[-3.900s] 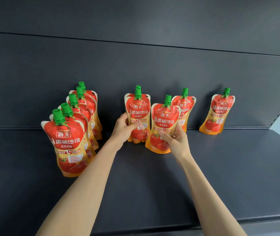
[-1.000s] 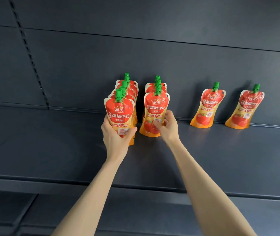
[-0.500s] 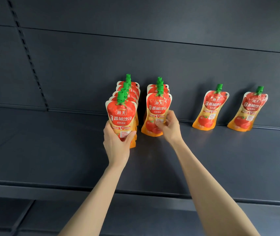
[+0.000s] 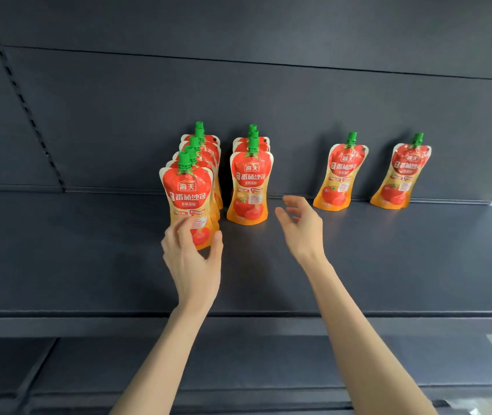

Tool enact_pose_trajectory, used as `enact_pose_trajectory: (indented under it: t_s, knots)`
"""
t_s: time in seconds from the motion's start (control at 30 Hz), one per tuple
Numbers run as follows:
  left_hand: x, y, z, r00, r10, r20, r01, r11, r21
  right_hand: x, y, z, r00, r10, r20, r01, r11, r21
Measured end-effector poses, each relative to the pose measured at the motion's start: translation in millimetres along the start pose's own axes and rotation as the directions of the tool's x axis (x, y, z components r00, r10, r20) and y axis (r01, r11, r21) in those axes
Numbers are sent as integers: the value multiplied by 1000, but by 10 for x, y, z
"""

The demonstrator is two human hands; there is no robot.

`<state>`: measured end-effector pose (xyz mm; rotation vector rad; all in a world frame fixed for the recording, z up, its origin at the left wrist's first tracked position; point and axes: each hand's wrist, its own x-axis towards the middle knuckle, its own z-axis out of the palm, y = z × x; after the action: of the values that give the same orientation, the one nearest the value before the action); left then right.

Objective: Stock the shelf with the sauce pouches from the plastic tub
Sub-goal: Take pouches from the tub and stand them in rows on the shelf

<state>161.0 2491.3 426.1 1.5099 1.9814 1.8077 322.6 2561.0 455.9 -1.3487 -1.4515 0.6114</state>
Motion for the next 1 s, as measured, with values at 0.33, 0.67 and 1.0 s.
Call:
enact_pose_trajectory:
  t_s: [0.33, 0.67, 1.0]
  knots:
    - [-1100, 1047, 293, 855, 189, 484, -28, 946, -322, -1196, 336, -1481, 987, 66, -144, -63, 998, 23]
    - [-3631, 1749, 881, 534, 117, 837, 243, 928, -284, -3018, 1444, -3332, 875, 328, -355, -377, 923, -77]
    - [-4966, 1817, 1761, 206, 51, 977, 246, 964, -102, -3777, 2593, -4189, 642, 593, -485, -657, 752, 49]
